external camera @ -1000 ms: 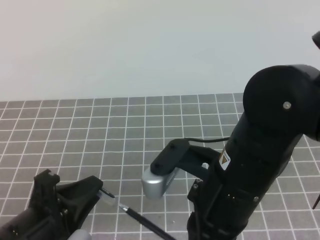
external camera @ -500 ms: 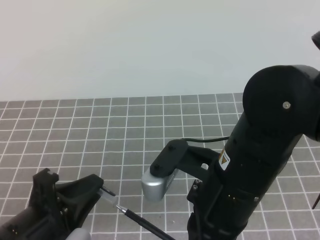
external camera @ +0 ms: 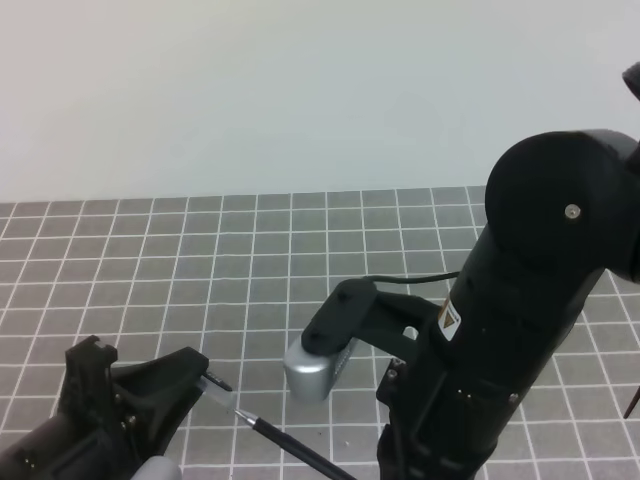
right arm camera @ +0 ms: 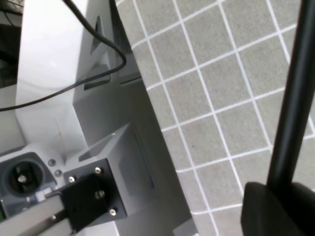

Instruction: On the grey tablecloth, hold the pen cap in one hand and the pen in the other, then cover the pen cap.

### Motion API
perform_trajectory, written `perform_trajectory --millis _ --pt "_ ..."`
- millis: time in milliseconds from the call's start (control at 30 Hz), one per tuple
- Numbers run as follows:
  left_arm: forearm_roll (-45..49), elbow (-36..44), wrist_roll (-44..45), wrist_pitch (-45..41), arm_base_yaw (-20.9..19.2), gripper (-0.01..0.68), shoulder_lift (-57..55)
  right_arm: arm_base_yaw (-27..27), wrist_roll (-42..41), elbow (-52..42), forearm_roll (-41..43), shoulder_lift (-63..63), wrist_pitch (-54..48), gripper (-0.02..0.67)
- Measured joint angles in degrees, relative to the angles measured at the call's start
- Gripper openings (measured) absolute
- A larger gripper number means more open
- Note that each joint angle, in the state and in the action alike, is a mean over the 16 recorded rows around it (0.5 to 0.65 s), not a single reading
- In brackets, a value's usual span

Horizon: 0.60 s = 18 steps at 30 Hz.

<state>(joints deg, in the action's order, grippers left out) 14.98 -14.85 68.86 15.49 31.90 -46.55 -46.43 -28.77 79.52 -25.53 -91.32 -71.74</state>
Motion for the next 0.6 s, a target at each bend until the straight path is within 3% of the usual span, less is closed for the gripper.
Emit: perform_trajectory --millis 600 --pt "2.04 0.08 -1.32 0.05 -0.01 0.083 -0.08 -0.01 0.03 1.18 0.9 -2.61 -0.2 0.019"
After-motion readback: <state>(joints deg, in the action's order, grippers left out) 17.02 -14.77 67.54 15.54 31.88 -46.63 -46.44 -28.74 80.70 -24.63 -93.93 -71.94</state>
